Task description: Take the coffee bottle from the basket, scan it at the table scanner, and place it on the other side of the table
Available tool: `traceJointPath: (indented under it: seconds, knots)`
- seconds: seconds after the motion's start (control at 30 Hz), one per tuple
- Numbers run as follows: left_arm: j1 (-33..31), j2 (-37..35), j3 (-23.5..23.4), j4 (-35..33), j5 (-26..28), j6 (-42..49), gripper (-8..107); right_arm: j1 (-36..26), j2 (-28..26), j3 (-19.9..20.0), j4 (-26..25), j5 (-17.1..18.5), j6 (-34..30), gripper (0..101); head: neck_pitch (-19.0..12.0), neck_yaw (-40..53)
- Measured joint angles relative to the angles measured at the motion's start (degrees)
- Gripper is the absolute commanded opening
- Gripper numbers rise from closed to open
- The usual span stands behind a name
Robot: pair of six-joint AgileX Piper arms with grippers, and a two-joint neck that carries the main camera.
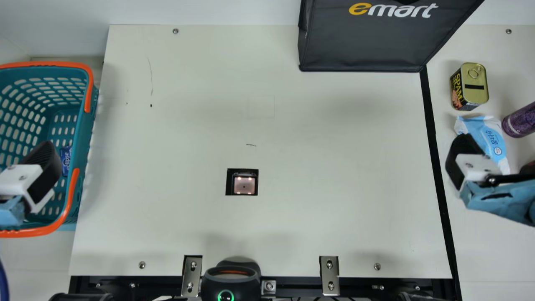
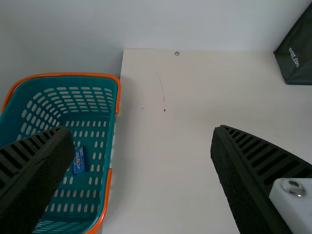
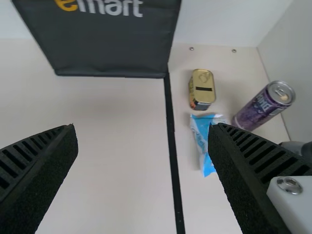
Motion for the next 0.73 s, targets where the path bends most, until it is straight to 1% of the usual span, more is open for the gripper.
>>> traceJointPath:
  seconds: [0.17, 0.23, 0.73]
  knots:
    - [0.00, 0.00, 0.00, 0.00, 0.00, 0.00, 90, 5.03, -1.85, -0.87, -0.87, 2.84, 2.85, 95, 0.00, 0.09]
    - [0.00, 0.00, 0.00, 0.00, 0.00, 0.00, 90, 6.20, -2.00, -0.86, -0.78, 3.75, 2.85, 95, 0.00, 0.00]
    - [0.00, 0.00, 0.00, 0.00, 0.00, 0.00, 90, 6.25, -2.10, -0.86, -0.84, 3.68, 2.85, 95, -0.09, 0.09]
